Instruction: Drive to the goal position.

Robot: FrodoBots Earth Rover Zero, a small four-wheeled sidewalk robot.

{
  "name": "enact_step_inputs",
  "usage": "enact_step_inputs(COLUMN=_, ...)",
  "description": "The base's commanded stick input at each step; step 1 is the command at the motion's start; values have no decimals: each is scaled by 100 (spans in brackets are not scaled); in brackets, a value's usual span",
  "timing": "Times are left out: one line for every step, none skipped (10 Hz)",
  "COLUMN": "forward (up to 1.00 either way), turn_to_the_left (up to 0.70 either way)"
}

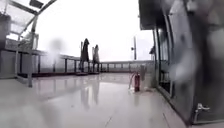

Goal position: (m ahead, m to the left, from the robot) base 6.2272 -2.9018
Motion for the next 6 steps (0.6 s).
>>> enact_step_inputs(forward=70, turn_to_the_left=12)
enact_step_inputs(forward=70, turn_to_the_left=19)
enact_step_inputs(forward=70, turn_to_the_left=27)
enact_step_inputs(forward=70, turn_to_the_left=27)
enact_step_inputs(forward=70, turn_to_the_left=16)
enact_step_inputs(forward=70, turn_to_the_left=0)
